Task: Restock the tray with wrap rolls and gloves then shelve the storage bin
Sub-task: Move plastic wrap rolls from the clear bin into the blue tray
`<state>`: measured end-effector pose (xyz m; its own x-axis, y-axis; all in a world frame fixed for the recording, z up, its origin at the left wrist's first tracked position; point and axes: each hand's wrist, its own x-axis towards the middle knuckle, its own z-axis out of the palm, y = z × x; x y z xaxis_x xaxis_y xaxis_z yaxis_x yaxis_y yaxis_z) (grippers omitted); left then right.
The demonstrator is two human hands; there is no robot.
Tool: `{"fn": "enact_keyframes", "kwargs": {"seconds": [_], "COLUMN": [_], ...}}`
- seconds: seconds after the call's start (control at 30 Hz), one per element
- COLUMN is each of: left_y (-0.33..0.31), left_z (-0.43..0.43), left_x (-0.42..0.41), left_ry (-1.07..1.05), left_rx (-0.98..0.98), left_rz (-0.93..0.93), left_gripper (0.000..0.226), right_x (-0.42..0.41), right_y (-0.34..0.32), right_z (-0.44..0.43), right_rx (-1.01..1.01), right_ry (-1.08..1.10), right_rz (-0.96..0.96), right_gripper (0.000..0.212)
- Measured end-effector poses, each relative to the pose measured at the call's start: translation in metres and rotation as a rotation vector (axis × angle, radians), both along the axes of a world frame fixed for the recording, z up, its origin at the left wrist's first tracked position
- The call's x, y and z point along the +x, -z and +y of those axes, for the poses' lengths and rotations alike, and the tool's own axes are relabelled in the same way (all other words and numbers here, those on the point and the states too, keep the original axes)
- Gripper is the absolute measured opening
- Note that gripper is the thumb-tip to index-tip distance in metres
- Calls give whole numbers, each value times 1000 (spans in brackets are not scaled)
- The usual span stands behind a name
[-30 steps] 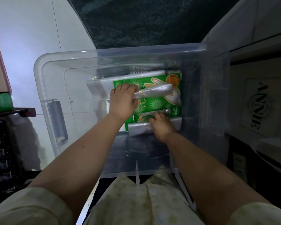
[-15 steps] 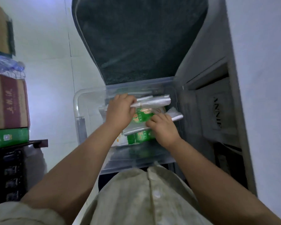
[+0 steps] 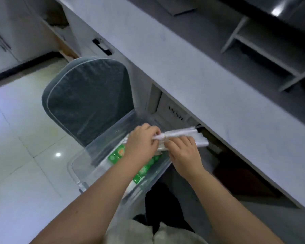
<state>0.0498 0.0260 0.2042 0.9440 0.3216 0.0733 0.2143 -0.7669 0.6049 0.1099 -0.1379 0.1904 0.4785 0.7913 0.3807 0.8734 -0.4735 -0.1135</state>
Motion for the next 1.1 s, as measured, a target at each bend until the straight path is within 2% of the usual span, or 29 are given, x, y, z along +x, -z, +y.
{"fn": "enact_keyframes", "kwargs": {"seconds": [0.33, 0.5, 0.67, 0.9, 1.0, 1.1], "left_y": [-52, -81, -110, -140, -144, -143], "left_z": [-152, -262, -389, -585, -653, -710], "left_x": [37, 48, 58, 60, 65, 77], "left_ry": [553, 805, 924, 1084, 1076, 1026], "left_rx": [-25, 98, 243, 210, 198, 183], "left_rz": [-169, -232, -339, -510, -520, -501], "left_gripper": [26, 46, 35, 32, 29, 28], "right_x": [-20, -36, -56, -83, -101, -114], "right_y": [-58, -86, -112, -142, -153, -158], "right_z": [-153, -254, -367, -551, -628, -704], "right_rx": [176, 210, 225, 180, 161, 133], "right_ry": [463, 685, 876, 1038, 1080, 1124], "right_rz": [-137, -208, -307, -408, -453, -416], "right_gripper": [6, 8, 15, 23, 27, 27]}}
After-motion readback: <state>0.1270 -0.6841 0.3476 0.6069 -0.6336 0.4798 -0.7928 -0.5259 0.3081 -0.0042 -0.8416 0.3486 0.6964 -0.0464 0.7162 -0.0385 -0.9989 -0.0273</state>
